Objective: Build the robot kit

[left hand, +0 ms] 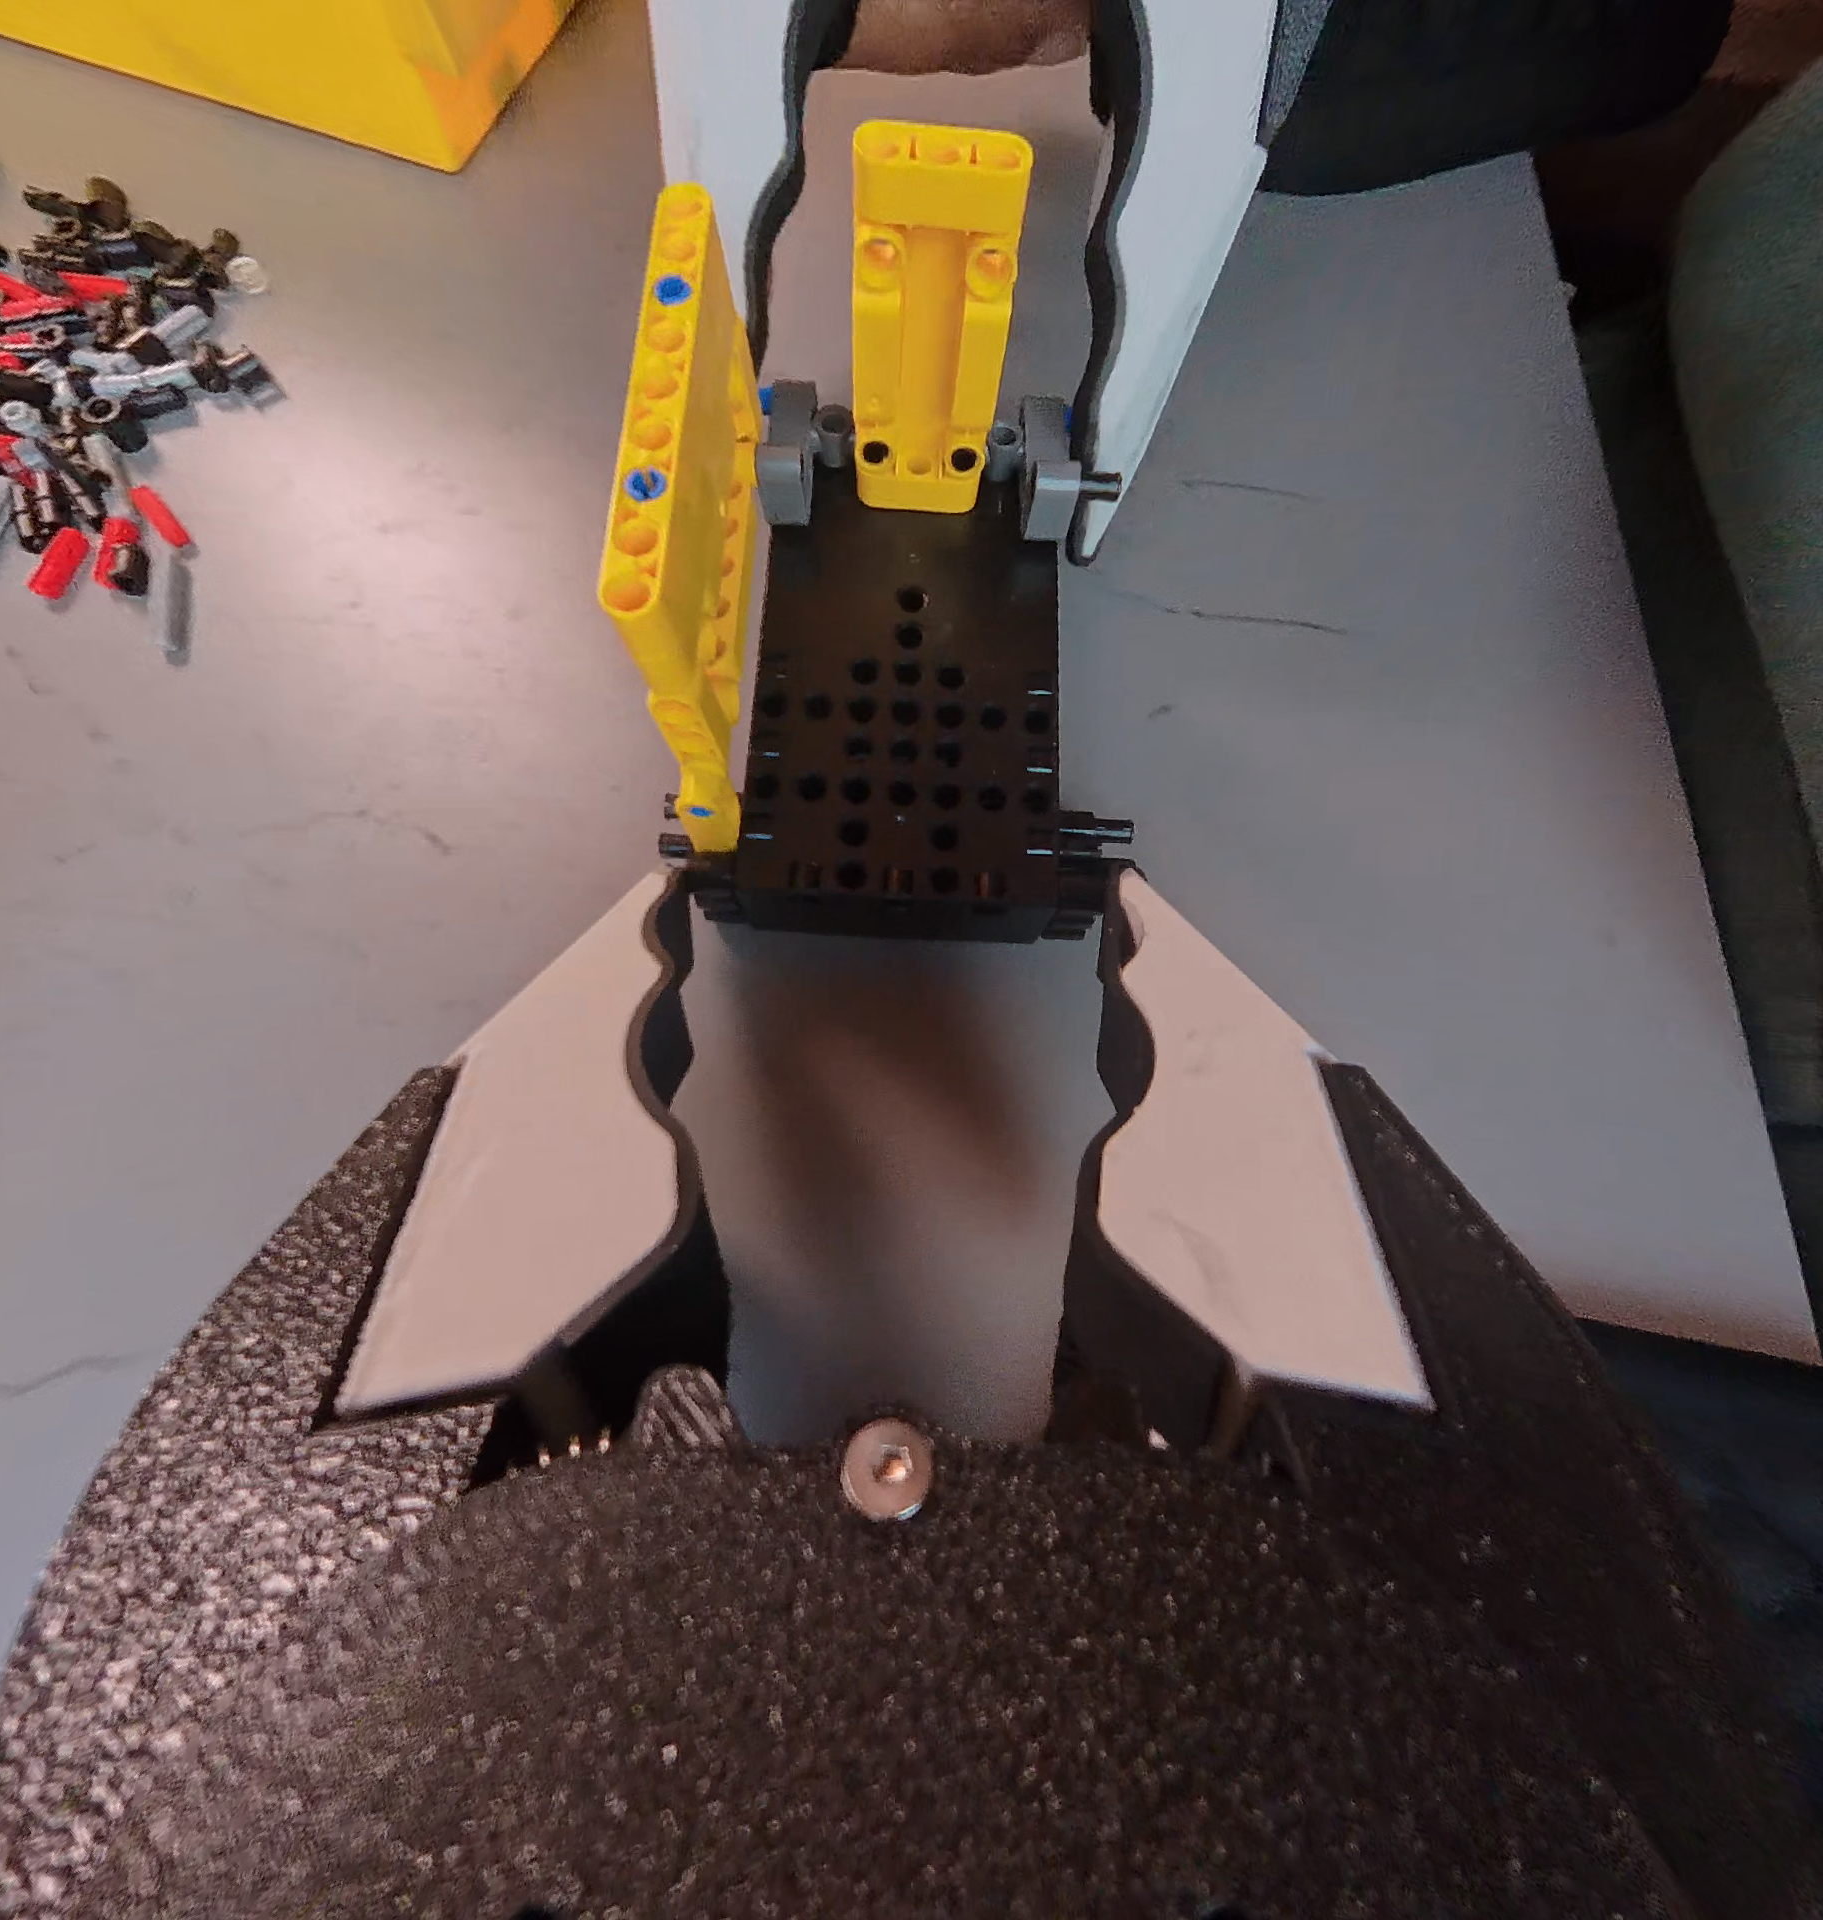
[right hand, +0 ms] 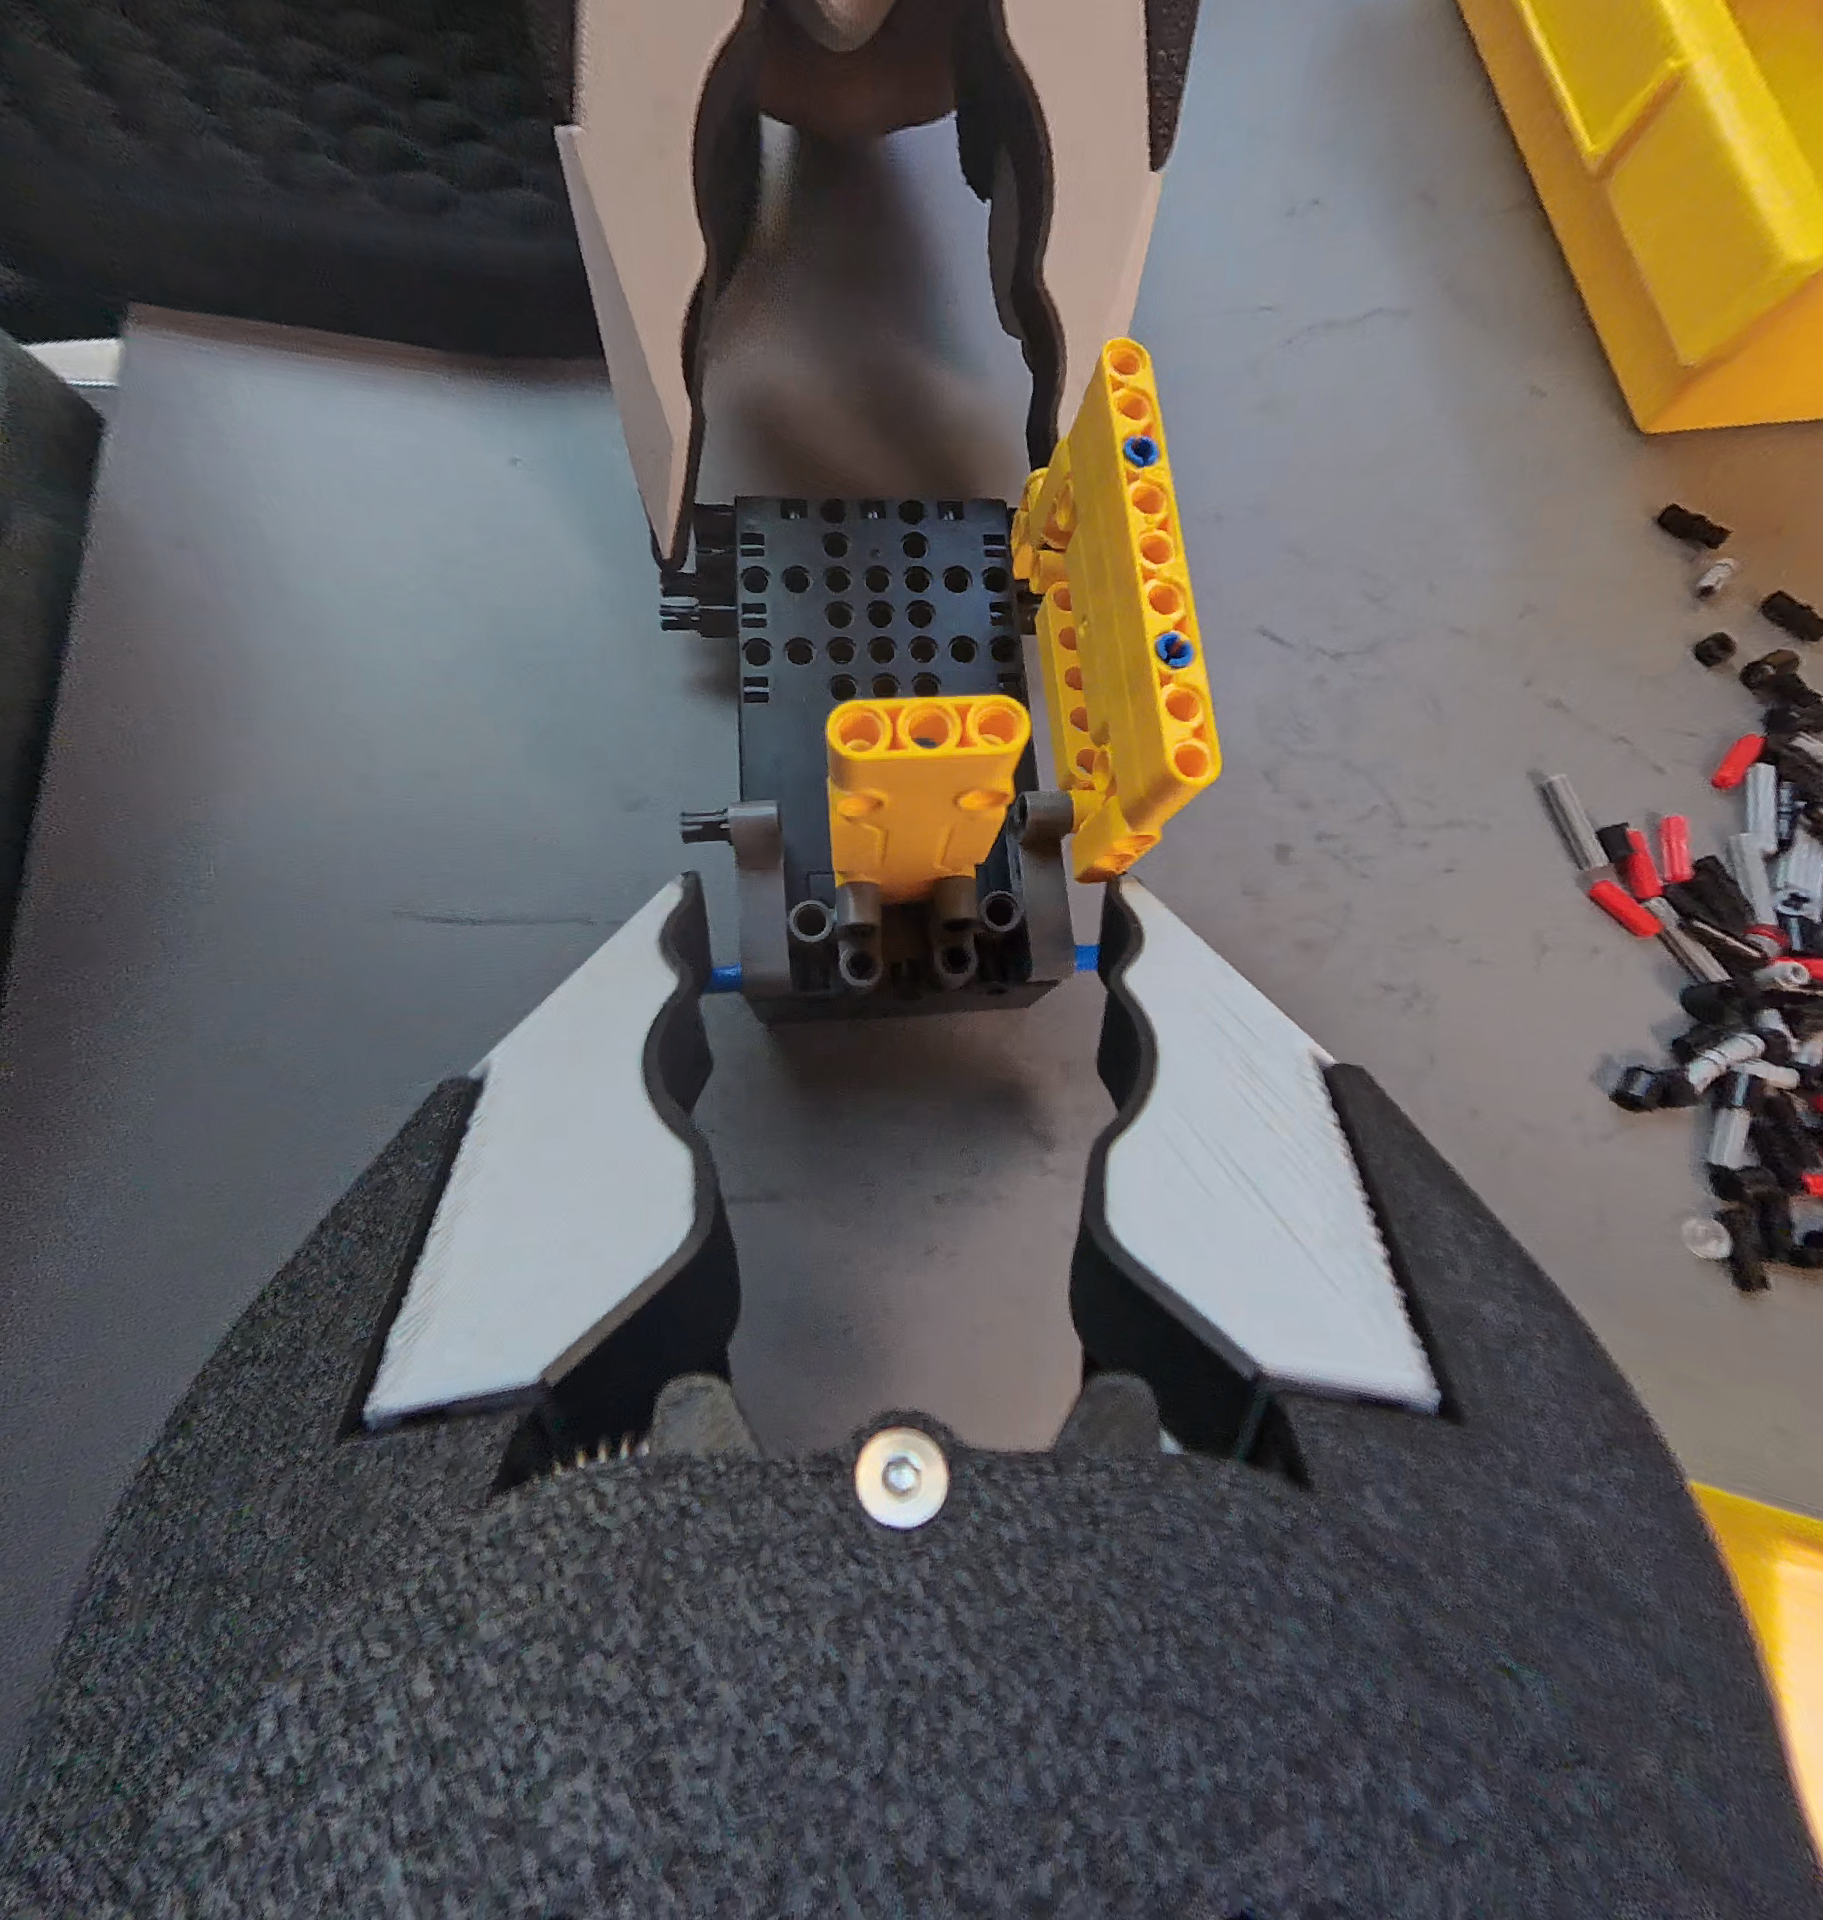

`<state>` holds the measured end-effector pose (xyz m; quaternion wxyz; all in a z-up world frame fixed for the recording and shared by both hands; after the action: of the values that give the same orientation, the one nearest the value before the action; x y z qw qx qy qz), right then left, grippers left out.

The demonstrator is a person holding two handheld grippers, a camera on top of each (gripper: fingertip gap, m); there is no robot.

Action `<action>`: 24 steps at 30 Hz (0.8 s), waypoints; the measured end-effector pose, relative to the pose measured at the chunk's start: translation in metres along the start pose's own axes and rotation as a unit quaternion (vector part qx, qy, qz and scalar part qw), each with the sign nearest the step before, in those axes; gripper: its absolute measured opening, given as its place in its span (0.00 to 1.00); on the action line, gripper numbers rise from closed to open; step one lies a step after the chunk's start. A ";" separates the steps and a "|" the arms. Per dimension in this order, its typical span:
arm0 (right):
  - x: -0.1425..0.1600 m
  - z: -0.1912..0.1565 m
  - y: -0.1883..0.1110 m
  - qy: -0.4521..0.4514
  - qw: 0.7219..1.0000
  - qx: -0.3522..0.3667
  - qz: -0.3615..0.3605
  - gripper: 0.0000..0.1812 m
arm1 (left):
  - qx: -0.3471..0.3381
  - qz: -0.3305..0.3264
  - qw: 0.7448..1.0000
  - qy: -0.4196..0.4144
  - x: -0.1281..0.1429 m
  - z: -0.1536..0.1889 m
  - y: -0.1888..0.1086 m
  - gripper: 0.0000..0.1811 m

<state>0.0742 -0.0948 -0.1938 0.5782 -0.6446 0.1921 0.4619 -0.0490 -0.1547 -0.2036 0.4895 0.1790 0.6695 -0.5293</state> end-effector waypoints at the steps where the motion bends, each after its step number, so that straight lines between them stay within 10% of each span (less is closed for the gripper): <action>1: 0.001 0.007 0.001 0.005 1.000 0.016 -0.004 0.38 | -0.010 0.001 1.000 -0.005 0.000 -0.005 0.000 0.43; 9: 0.013 0.045 -0.010 0.117 0.981 0.154 0.000 0.40 | -0.170 0.026 0.983 -0.069 -0.004 -0.057 -0.010 0.29; 13: 0.010 0.033 -0.012 0.126 0.987 0.101 0.007 0.47 | -0.137 0.066 0.986 -0.074 -0.020 -0.042 -0.007 0.31; 24: 0.001 0.016 -0.024 0.039 0.996 -0.002 0.081 0.21 | -0.221 0.004 0.974 -0.045 -0.007 -0.067 -0.004 0.27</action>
<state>0.0875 -0.0739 -0.1794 0.5296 -0.6455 0.2652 0.4821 -0.0799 -0.0951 -0.1986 0.5488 0.0447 0.7465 -0.3736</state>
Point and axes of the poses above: each gripper's, where its closed fingertips meet, y out along the fingers, x out of its underside, z = x × y across the jaws, the point moved 5 cm from there along -y, back along the fingers, and after that the axes turned 9 degrees about z, right-handed, at the moved point
